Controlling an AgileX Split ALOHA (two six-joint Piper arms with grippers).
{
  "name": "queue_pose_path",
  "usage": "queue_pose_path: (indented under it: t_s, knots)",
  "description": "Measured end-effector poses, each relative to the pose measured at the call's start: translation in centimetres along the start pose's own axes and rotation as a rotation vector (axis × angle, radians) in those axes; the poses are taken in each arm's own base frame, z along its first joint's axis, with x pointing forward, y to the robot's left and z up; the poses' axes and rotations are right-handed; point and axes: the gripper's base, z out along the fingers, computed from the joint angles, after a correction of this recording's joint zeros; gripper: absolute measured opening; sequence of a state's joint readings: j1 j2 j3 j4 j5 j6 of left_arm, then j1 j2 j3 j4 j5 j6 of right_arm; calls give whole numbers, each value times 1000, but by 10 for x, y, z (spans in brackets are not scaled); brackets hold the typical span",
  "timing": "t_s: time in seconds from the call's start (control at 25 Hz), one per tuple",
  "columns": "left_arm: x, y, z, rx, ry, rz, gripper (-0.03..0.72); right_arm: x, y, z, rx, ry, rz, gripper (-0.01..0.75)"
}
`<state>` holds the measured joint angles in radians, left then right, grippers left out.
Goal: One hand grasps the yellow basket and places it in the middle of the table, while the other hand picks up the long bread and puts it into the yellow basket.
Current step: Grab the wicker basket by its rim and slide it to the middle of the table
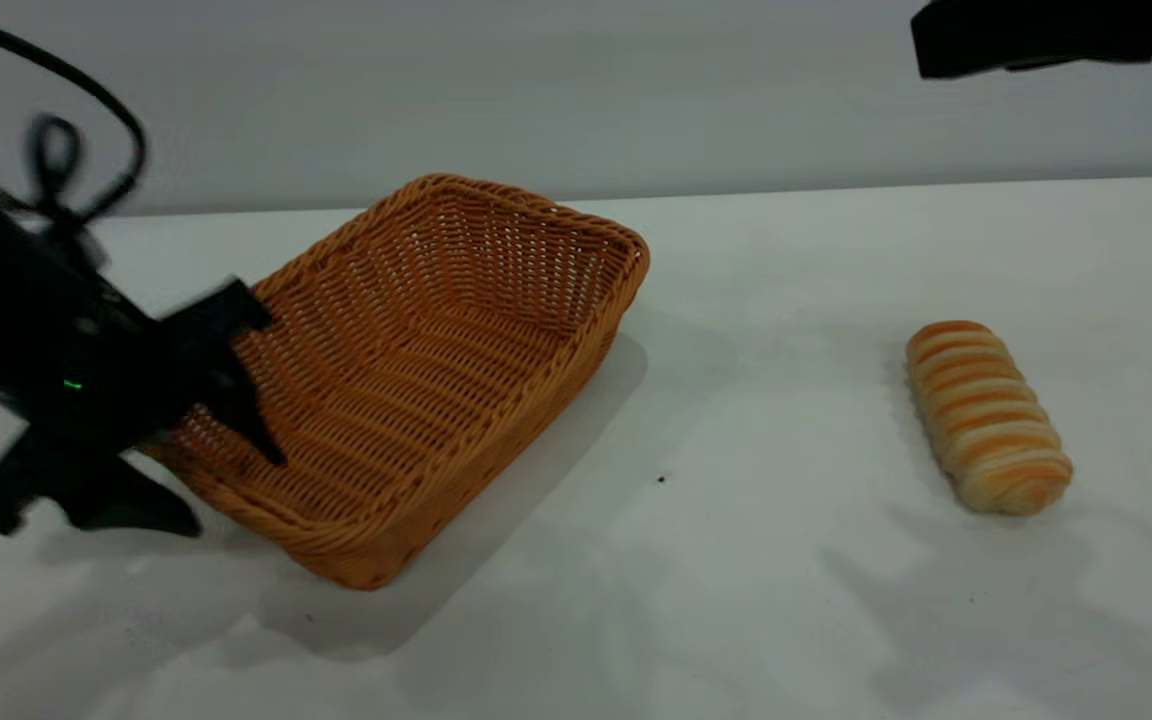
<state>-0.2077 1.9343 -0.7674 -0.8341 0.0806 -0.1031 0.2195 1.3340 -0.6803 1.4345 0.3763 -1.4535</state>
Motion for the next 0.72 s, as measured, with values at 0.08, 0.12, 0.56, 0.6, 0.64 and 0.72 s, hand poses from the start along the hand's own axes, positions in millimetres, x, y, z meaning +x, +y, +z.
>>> queue_pose_path:
  t_s: [0.08, 0.12, 0.56, 0.6, 0.64, 0.72]
  knots:
    - [0, -2, 15, -16, 3, -27, 563, 0, -1, 1, 8, 2, 2, 531]
    - [0, -1, 20, -23, 11, -41, 534, 0, -1, 1, 12, 1, 2, 531]
    - [-2, -7, 18, -1, 12, -29, 102, 0, -3, 1, 29, -1, 31, 531]
    - [-4, -11, 14, 11, 12, 12, 102, 0, -4, 1, 39, 0, 33, 531]
    - [-6, -16, 11, 24, 24, 69, 102, 0, -5, 1, 50, 1, 38, 531]
    - [-16, -30, 5, 57, 65, 187, 102, 2, -8, 2, 69, 10, 42, 531]
